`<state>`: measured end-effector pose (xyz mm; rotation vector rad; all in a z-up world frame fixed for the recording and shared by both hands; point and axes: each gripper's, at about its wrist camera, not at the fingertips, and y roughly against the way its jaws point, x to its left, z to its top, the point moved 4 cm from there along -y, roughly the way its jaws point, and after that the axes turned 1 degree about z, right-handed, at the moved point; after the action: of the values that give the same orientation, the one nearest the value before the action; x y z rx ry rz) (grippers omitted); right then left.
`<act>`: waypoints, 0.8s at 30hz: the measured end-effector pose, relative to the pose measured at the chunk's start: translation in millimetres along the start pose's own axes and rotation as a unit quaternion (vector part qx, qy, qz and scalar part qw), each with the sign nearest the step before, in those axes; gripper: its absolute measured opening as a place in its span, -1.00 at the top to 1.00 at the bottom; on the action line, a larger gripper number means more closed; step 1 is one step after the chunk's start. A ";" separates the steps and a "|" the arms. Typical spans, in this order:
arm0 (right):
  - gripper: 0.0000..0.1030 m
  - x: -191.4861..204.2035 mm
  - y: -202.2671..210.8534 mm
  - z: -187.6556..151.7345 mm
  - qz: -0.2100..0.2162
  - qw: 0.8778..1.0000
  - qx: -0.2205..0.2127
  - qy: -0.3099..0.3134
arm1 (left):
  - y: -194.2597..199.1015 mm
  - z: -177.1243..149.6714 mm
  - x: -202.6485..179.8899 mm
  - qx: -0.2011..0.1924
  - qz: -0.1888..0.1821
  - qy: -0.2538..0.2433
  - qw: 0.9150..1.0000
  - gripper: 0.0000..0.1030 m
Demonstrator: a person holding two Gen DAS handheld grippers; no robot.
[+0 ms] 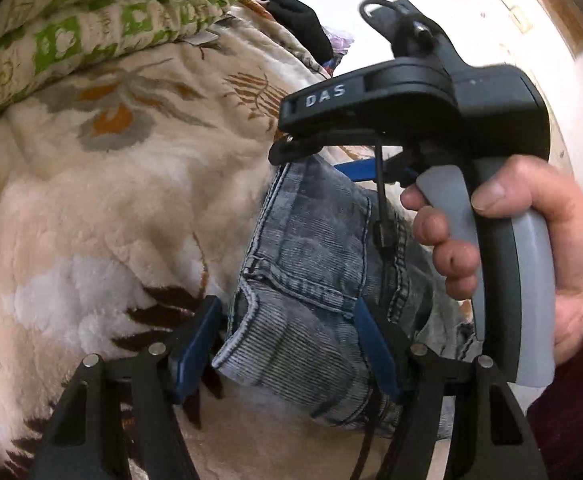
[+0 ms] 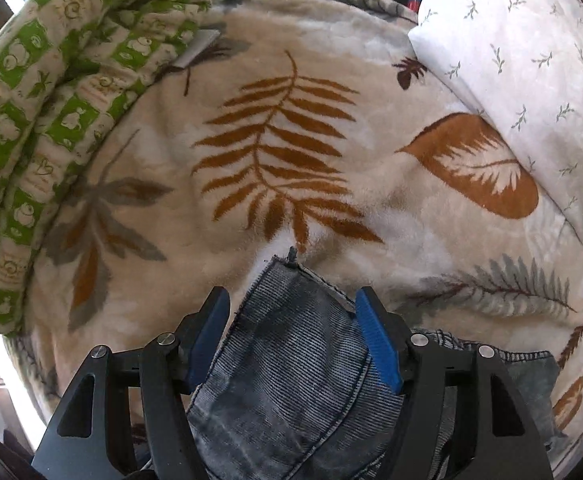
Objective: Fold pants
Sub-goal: 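Grasp the jeans edge with the right gripper while the left gripper grasps the jeans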
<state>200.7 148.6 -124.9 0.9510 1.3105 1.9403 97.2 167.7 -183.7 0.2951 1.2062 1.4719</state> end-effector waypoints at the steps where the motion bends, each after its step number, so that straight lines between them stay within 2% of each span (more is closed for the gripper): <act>1: -0.18 -0.2 -1.0 -0.5 -0.003 1.000 0.000 0.002 | -2.0 0.4 0.5 0.001 0.004 -0.007 1.000 -0.16; 3: 0.07 0.4 -4.7 -2.6 -0.004 1.000 0.007 0.007 | -6.2 0.6 4.9 0.001 0.020 -0.012 1.000 0.22; 5: 0.15 0.4 -9.6 -3.9 -0.001 1.000 0.018 0.009 | -8.8 3.2 9.8 0.006 0.009 0.001 1.000 0.35; 9: 0.31 -3.2 -8.9 -4.5 0.001 1.000 0.017 0.006 | -9.9 5.1 13.4 0.012 0.000 0.012 1.000 0.37; 15: 0.30 -9.4 -3.6 -8.9 0.014 1.000 0.005 -0.007 | -15.7 10.3 16.0 0.012 0.002 0.010 1.000 0.40; 24: 0.30 -4.4 -6.0 -12.0 0.004 1.000 0.008 -0.010 | -18.3 10.2 11.2 0.000 0.024 -0.007 1.000 0.46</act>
<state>193.8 141.0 -134.6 0.9818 1.3144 1.9255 112.0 179.0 -198.5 0.3355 1.1946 1.5082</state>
